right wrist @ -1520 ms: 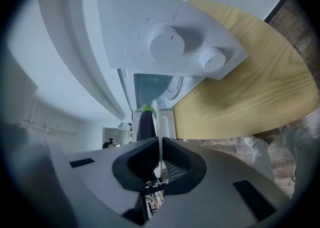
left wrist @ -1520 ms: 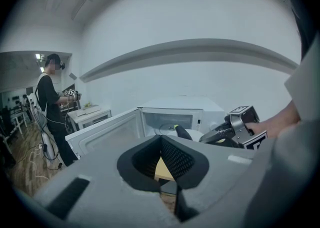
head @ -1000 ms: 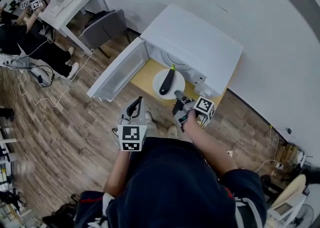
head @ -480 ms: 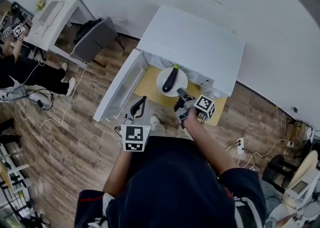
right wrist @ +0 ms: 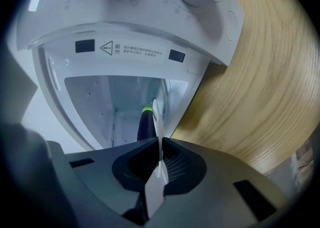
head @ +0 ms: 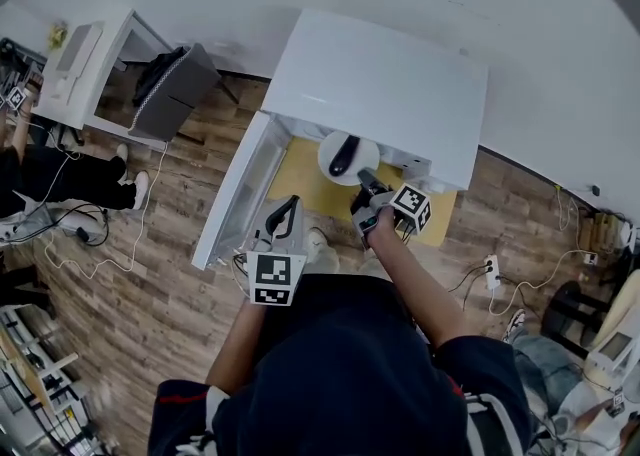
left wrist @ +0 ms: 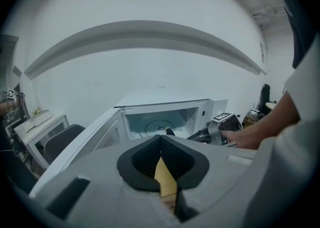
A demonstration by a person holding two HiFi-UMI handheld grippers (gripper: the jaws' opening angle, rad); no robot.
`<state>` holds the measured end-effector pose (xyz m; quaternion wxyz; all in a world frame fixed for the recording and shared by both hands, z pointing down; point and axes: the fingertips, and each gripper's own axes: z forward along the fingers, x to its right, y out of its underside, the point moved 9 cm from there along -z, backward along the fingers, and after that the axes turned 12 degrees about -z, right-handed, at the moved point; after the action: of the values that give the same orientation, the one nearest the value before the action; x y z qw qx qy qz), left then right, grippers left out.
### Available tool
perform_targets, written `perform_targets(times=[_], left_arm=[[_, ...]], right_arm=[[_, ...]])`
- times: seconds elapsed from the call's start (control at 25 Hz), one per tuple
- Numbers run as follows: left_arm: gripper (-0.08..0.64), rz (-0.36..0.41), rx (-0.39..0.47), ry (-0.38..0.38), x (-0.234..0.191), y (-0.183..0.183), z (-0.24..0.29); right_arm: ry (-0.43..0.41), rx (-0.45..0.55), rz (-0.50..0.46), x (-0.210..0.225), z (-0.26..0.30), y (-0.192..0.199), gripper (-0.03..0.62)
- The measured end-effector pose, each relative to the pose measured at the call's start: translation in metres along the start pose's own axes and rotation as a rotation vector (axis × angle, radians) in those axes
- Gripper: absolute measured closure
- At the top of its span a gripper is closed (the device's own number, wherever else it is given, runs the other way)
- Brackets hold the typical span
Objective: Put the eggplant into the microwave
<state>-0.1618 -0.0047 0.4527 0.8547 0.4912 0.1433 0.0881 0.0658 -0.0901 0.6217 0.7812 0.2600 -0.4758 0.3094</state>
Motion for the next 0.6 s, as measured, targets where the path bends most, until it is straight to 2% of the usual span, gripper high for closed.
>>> perform_targets(times=[0.6], left_arm=[[0.545, 0.033, -0.044, 0.060, -0.007, -0.004, 0.020]], right_arm=[[0.029, 0.082, 0.037, 0.012, 0.025, -0.011, 0.572]])
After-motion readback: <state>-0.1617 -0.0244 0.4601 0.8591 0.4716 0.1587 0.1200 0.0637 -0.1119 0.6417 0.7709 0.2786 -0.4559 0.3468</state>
